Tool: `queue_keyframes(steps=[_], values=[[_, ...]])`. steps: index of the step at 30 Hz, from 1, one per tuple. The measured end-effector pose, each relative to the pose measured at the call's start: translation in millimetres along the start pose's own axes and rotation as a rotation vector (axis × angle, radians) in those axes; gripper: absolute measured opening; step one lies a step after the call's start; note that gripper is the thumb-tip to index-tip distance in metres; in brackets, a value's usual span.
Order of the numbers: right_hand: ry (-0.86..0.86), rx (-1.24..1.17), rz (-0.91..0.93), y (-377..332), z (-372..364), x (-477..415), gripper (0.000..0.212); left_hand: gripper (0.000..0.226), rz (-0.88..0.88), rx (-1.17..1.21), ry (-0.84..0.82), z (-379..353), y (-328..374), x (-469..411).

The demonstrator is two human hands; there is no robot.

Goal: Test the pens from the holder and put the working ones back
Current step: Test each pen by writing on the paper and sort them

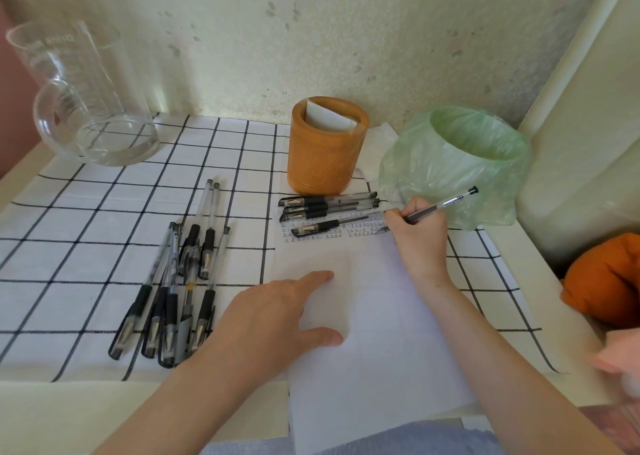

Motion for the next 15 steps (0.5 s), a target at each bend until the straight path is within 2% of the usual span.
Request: queue_keyframes(steps=[10,13,15], values=[[-0.019,0.029,-0.031,-1,1,0,0.037,0.072,0.007,0.001,-0.021,0,0,1],[-0.006,-0.112,-0.078,-14,3,4,0.036,0.072,0.011,0.032,-0.010,0,0,1],[-0.058,-0.241,-0.095,-31,3,11,0.038,0.067,0.000,0.086,0.045,1,0,1]])
Point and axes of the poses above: each hand's wrist, its own x-axis away from the middle knuckle, its own z-axis out of the back of the hand, y = z × x, the point moved 2 cm from there along -x, towards the middle knuckle, and after that the axes turned 3 degrees about -z, right-handed, at the moved point
